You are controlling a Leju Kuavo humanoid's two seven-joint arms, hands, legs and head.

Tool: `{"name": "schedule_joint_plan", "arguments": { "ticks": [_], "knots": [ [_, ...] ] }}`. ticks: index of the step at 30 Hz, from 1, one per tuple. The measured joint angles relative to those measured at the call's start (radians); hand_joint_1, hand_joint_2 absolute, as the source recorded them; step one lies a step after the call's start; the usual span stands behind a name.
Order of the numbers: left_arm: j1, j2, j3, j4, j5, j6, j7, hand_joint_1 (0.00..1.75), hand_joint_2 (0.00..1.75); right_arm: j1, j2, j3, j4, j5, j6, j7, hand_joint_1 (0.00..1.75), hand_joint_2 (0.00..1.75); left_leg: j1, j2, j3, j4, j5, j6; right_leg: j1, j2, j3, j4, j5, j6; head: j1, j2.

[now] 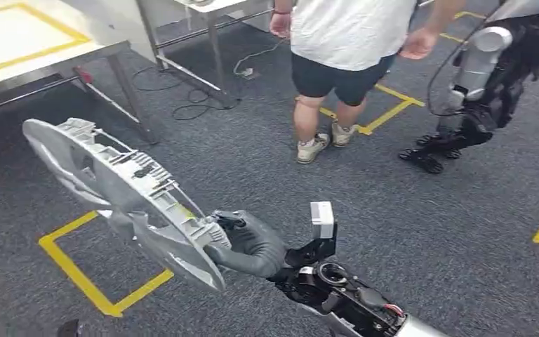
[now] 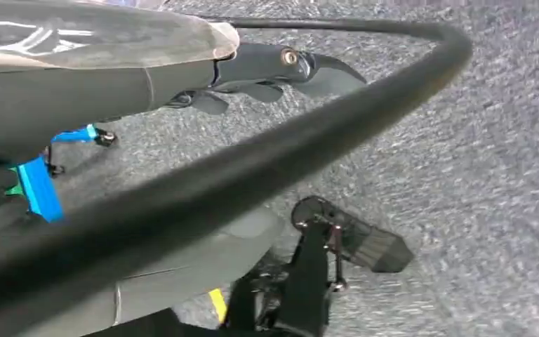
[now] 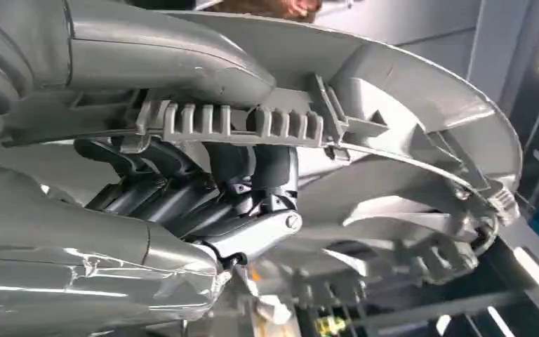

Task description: Take the parts from the cabinet and place them on the table.

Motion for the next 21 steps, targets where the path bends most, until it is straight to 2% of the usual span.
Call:
{"name": "schedule_joint_plan", "arguments": {
  "ticks": [1, 2, 3, 4, 5, 6, 7, 8, 9, 10, 11, 12, 13, 15, 16, 17, 18, 19, 20, 21],
  "knots": [
    [0.000, 0.000, 0.000, 0.000, 0.000, 0.000, 0.000, 0.00, 1.75, 0.001, 0.000, 0.000, 0.000, 0.000, 0.000, 0.000, 1.75, 1.75, -0.004, -0.014, 0.000, 0.000, 0.000, 0.001, 0.000, 0.002, -0.018, 0.030, 0.003, -0.004, 0.002, 0.000],
    [0.001, 0.000, 0.001, 0.000, 0.000, 0.000, 0.000, 0.00, 1.75, 0.001, 0.000, 0.000, 0.000, 0.000, -0.001, 0.000, 1.75, 1.75, -0.007, -0.029, 0.001, 0.000, 0.001, 0.002, 0.001, 0.004, -0.011, 0.006, 0.032, -0.011, 0.005, 0.000],
    [0.001, 0.000, 0.001, 0.000, -0.001, 0.000, 0.000, 0.00, 1.75, 0.000, 0.000, 0.000, 0.000, 0.000, -0.002, 0.000, 1.75, 1.75, -0.009, -0.044, 0.001, 0.000, 0.001, 0.003, 0.005, 0.008, 0.016, -0.062, 0.077, -0.021, 0.010, 0.000],
    [0.001, 0.000, 0.001, 0.000, -0.001, -0.001, 0.000, 0.00, 1.75, 0.000, 0.000, 0.000, 0.000, 0.000, -0.002, 0.000, 1.75, 1.75, -0.010, -0.059, 0.002, 0.000, 0.002, 0.003, 0.009, 0.022, 0.056, -0.156, 0.130, -0.031, 0.011, 0.000],
    [0.001, 0.000, 0.001, 0.000, -0.001, -0.003, 0.000, 0.00, 1.75, -0.001, 0.000, 0.000, 0.000, 0.000, -0.002, -0.001, 1.75, 1.75, -0.007, -0.070, 0.002, 0.000, 0.004, 0.002, 0.014, 0.062, 0.093, -0.245, 0.174, -0.041, 0.012, 0.000],
    [0.000, -0.003, 0.001, 0.000, -0.002, -0.004, 0.000, 0.00, 1.75, -0.001, 0.000, 0.000, 0.000, 0.000, -0.002, -0.002, 1.75, 1.75, -0.007, -0.080, -0.001, -0.001, 0.006, -0.001, 0.012, 0.114, 0.111, -0.285, 0.168, -0.052, 0.010, 0.000],
    [0.000, -0.003, 0.001, 0.000, -0.004, -0.006, 0.000, 0.00, 1.75, -0.001, 0.000, 0.000, 0.000, 0.001, -0.003, -0.005, 1.75, 1.75, -0.002, -0.092, -0.005, 0.000, 0.010, -0.007, 0.014, 0.106, 0.113, -0.299, 0.173, -0.050, 0.008, 0.000],
    [0.003, -0.002, 0.001, 0.000, -0.006, -0.009, -0.001, 0.00, 1.75, -0.001, 0.000, -0.001, 0.000, 0.004, -0.003, -0.006, 1.75, 1.75, 0.003, -0.104, -0.009, -0.003, 0.014, -0.014, 0.020, 0.092, 0.115, -0.300, 0.170, -0.053, 0.018, 0.000],
    [0.007, -0.001, 0.001, 0.000, -0.009, -0.013, -0.001, 0.00, 1.75, -0.001, 0.000, -0.001, 0.000, 0.006, -0.004, -0.007, 1.75, 1.75, 0.004, -0.116, -0.010, -0.008, 0.019, -0.021, 0.020, 0.081, 0.117, -0.304, 0.169, -0.056, 0.024, 0.000],
    [0.011, -0.001, 0.001, 0.000, -0.011, -0.014, -0.001, 0.00, 1.75, -0.001, 0.000, -0.002, 0.000, 0.008, -0.005, -0.008, 1.75, 1.75, -0.001, -0.129, -0.011, -0.015, 0.025, -0.030, 0.018, 0.068, 0.135, -0.319, 0.178, -0.057, 0.024, 0.000],
    [0.012, 0.000, 0.001, 0.001, -0.015, -0.017, -0.001, 0.00, 1.75, -0.001, 0.000, -0.003, 0.000, 0.009, -0.006, -0.010, 1.75, 1.75, 0.000, -0.095, -0.015, 0.000, 0.014, -0.025, 0.005, 0.044, 0.142, -0.341, 0.191, -0.052, 0.019, 0.000],
    [0.009, 0.000, 0.000, 0.001, -0.019, -0.019, -0.002, 0.00, 1.75, 0.001, 0.000, -0.003, 0.000, 0.012, -0.006, -0.011, 1.75, 1.75, -0.009, -0.038, -0.036, 0.039, -0.019, -0.027, 0.007, 0.037, 0.143, -0.350, 0.198, -0.058, 0.009, 0.000],
    [0.004, 0.001, 0.000, 0.001, -0.019, -0.019, -0.003, 0.00, 1.75, 0.000, 0.000, -0.005, 0.000, 0.013, -0.006, -0.013, 1.75, 1.75, -0.006, -0.012, -0.072, 0.111, -0.062, -0.032, 0.006, 0.020, 0.141, -0.351, 0.200, -0.062, 0.002, 0.000],
    [0.001, 0.002, 0.001, 0.001, -0.022, -0.021, -0.003, 0.00, 1.75, 0.006, -0.001, -0.010, 0.000, 0.014, -0.010, -0.014, 1.75, 1.75, -0.004, 0.008, -0.142, 0.264, -0.125, -0.042, 0.007, -0.014, 0.138, -0.350, 0.199, -0.061, -0.008, 0.000],
    [0.002, 0.002, 0.000, 0.001, -0.022, -0.021, -0.003, 0.00, 1.75, 0.008, -0.001, -0.012, 0.000, 0.015, -0.011, -0.014, 1.75, 1.75, -0.001, 0.012, -0.157, 0.296, -0.127, -0.047, 0.005, -0.028, 0.136, -0.350, 0.199, -0.060, -0.014, 0.000],
    [0.003, 0.002, 0.000, 0.001, -0.023, -0.022, -0.003, 0.00, 1.75, 0.010, -0.002, -0.012, 0.000, 0.017, -0.013, -0.014, 1.75, 1.75, 0.003, 0.018, -0.144, 0.275, -0.107, -0.052, 0.004, -0.042, 0.135, -0.348, 0.198, -0.058, -0.021, 0.000],
    [0.004, 0.003, 0.000, 0.001, -0.023, -0.022, -0.003, 0.00, 1.75, 0.011, -0.002, -0.013, 0.000, 0.019, -0.013, -0.013, 1.75, 1.75, 0.007, 0.025, -0.109, 0.215, -0.074, -0.057, 0.002, -0.054, 0.134, -0.346, 0.195, -0.054, -0.024, 0.000],
    [0.004, 0.005, 0.000, 0.001, -0.024, -0.022, -0.003, 0.00, 1.75, 0.011, -0.002, -0.014, 0.000, 0.020, -0.014, -0.013, 1.75, 1.75, 0.010, 0.040, -0.056, 0.124, -0.035, -0.062, 0.000, -0.064, 0.133, -0.339, 0.191, -0.047, -0.028, 0.000],
    [0.003, 0.007, 0.000, 0.001, -0.025, -0.021, -0.003, 0.00, 1.75, 0.011, -0.002, -0.014, 0.000, 0.021, -0.014, -0.013, 1.75, 1.75, 0.013, 0.076, 0.006, 0.021, -0.001, -0.066, -0.002, -0.077, 0.132, -0.329, 0.183, -0.038, -0.034, 0.000],
    [-0.002, 0.006, 0.000, 0.001, -0.025, -0.023, -0.003, 0.00, 1.75, 0.011, -0.002, -0.015, 0.000, 0.022, -0.013, -0.013, 1.75, 1.75, 0.004, 0.100, 0.018, -0.004, -0.012, -0.058, 0.008, -0.084, 0.125, -0.320, 0.173, -0.028, -0.045, 0.000]
  ]
}}
